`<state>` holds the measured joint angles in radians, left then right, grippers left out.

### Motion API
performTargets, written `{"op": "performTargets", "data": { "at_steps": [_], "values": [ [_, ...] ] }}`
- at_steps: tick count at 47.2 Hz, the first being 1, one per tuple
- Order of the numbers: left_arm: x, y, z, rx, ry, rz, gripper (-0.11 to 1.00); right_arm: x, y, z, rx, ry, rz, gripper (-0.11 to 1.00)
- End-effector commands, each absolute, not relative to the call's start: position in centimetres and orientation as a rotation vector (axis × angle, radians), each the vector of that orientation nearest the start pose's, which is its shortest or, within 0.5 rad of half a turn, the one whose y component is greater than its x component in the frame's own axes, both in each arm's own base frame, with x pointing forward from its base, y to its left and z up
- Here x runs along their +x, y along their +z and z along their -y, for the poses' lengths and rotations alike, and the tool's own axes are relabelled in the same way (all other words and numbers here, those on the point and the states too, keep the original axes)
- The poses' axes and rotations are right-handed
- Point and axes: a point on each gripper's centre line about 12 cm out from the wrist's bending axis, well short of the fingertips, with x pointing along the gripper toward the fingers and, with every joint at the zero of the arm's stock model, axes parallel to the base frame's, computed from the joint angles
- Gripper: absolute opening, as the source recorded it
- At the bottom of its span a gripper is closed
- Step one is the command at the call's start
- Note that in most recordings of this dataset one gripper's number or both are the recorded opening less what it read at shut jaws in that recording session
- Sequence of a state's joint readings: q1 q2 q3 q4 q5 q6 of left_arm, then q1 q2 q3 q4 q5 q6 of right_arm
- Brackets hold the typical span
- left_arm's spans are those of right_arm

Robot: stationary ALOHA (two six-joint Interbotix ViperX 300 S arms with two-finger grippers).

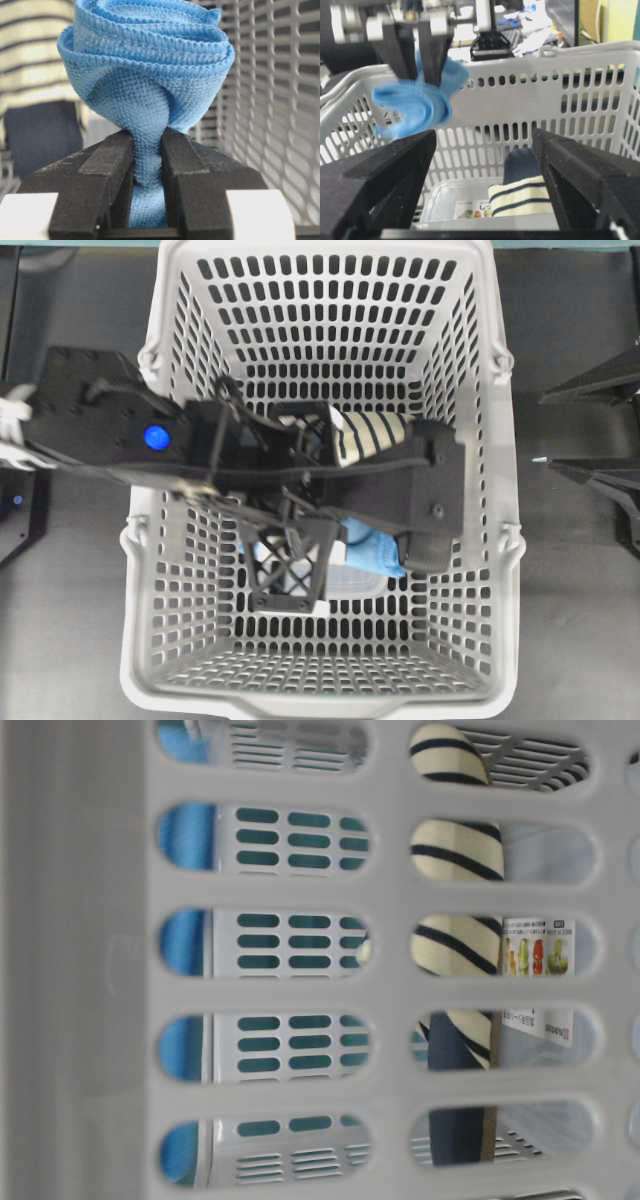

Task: Pick up the blue cloth from the shopping basket with the left arm.

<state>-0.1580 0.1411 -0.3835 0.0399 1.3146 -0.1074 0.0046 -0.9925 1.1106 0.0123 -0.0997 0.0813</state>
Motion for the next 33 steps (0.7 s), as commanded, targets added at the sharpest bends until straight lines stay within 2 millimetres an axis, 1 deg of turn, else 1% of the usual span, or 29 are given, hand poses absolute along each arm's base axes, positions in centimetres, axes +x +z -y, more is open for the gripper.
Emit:
{"op": "performTargets", "data": {
  "at_steps": [1, 33],
  "values": [
    [43.35, 41.27, 5.7, 0.004, -0.036, -1.048, 0.13, 19.86, 30.76, -0.01, 0.095, 0.0, -0.003, 0.75],
    [43.53, 41.41, 4.76, -0.006, -0.014, -1.05, 0.13, 19.86, 30.79, -0.01, 0.103, 0.0, 0.0, 0.75]
  ]
}}
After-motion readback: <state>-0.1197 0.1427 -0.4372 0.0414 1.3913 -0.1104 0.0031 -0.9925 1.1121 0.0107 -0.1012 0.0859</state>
